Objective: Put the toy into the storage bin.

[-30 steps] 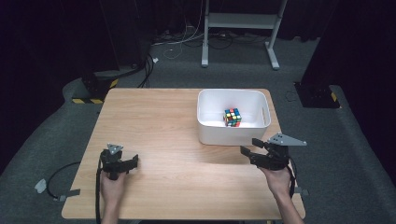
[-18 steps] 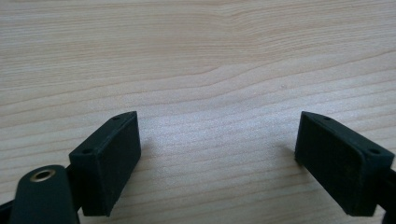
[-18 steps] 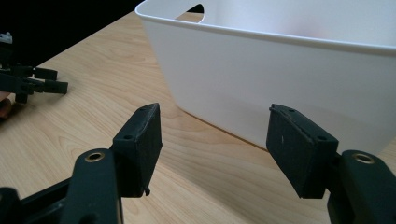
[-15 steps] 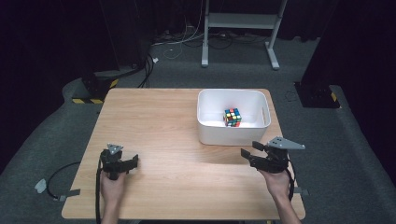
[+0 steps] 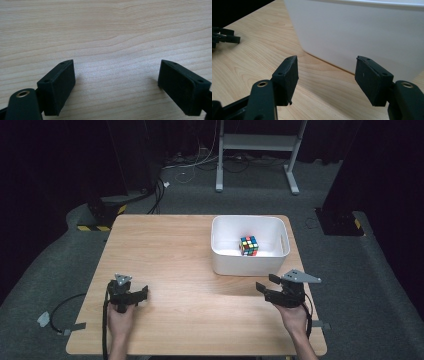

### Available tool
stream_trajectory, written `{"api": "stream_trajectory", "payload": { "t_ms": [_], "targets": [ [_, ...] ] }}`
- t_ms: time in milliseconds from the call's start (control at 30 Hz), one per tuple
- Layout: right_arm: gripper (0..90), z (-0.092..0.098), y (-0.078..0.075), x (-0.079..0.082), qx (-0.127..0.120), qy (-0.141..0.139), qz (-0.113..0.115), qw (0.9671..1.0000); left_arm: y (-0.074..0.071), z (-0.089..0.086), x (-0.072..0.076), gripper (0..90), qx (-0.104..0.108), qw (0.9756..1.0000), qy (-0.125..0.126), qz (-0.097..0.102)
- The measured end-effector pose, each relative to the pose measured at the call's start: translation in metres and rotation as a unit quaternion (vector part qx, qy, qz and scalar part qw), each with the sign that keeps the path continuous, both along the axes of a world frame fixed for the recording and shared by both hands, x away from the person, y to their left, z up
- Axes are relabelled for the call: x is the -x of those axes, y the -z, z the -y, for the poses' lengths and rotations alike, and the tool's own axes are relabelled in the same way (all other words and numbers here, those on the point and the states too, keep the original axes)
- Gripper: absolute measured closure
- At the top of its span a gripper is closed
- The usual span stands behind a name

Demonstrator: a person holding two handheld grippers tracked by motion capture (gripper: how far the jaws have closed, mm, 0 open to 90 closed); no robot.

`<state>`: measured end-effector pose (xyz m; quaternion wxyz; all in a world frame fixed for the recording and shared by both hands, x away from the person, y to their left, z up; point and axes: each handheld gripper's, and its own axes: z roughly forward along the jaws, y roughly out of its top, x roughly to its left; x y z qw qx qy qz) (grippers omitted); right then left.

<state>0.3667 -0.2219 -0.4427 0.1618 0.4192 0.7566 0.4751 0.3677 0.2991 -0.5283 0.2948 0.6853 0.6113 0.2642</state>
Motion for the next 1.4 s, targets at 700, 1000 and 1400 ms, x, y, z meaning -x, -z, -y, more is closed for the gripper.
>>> {"api": "stream_trajectory", "payload": {
  "t_ms": [700,1000,1400],
  "targets": [
    [36.2,-0.004,0.017,-0.004,0.017,0.009,-0.016,0.9997,0.000,0.000,0.000,14.5,-0.001,1.0000,0.000,0.000],
    [36.4,-0.004,0.024,-0.007,0.019,0.015,-0.024,0.9994,0.000,0.000,0.000,14.5,-0.001,1.0000,0.000,0.000],
    [36.8,-0.004,0.033,-0.012,0.026,0.021,-0.037,0.9988,0.000,0.000,0.000,14.5,0.000,1.0000,0.000,0.000]
  ]
}}
